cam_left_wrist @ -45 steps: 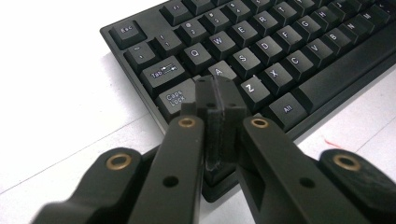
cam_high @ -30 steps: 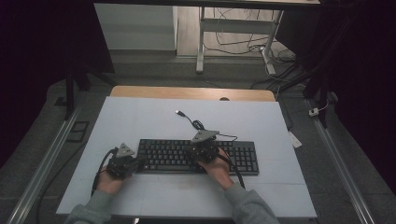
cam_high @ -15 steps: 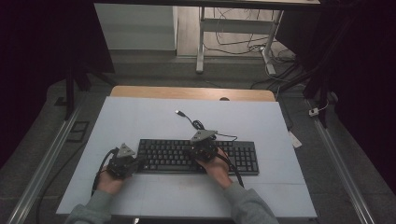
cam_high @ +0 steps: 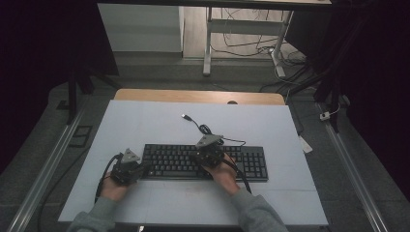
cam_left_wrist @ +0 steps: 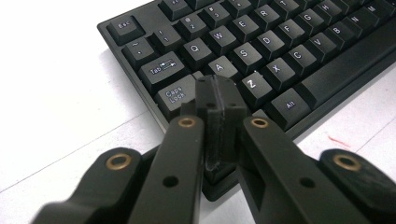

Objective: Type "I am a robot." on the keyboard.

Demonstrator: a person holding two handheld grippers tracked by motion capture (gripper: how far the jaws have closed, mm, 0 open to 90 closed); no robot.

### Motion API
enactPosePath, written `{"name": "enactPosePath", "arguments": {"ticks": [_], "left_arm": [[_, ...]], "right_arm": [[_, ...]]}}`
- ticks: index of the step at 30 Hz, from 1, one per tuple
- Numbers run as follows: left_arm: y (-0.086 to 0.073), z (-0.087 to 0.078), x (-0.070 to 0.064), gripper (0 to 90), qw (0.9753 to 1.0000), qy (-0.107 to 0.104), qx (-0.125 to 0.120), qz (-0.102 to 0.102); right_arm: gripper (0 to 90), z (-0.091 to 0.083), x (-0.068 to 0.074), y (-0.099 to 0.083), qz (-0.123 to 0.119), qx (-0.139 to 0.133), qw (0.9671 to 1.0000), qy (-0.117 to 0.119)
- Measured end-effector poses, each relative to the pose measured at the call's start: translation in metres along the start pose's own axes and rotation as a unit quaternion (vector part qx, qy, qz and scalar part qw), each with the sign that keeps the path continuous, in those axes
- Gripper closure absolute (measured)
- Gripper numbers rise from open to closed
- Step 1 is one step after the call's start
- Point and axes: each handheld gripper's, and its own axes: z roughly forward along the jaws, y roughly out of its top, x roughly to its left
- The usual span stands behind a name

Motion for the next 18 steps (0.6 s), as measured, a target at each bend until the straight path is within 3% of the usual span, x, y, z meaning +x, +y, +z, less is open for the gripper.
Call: {"name": "enactPosePath", "arguments": {"ticks": [3, 9, 14, 15, 18], "left_arm": [[0.0, 0.0, 0.0, 88.9, 1.0, 0.0, 0.0, 0.0], [0.0, -0.002, 0.0, 88.8, 1.0, 0.001, -0.007, -0.002], [0.001, -0.005, -0.001, 88.7, 0.9999, 0.0, -0.015, -0.005], [0.001, -0.006, -0.001, 88.4, 0.9998, -0.001, -0.018, -0.003], [0.001, -0.008, 0.0, 84.3, 0.9996, -0.005, -0.027, -0.007]], "right_arm": [[89.6, -0.002, 0.0, 0.001, -0.005, -0.003, 1.0, 0.0], [89.6, -0.013, 0.0, 0.004, -0.002, -0.034, 0.9994, 0.002], [89.2, -0.02, -0.001, 0.002, -0.002, -0.036, 0.9993, 0.006], [81.4, -0.023, -0.003, 0.001, 0.002, -0.036, 0.9993, 0.006], [72.4, -0.029, -0.004, -0.001, 0.007, -0.041, 0.9991, 0.002]]}}
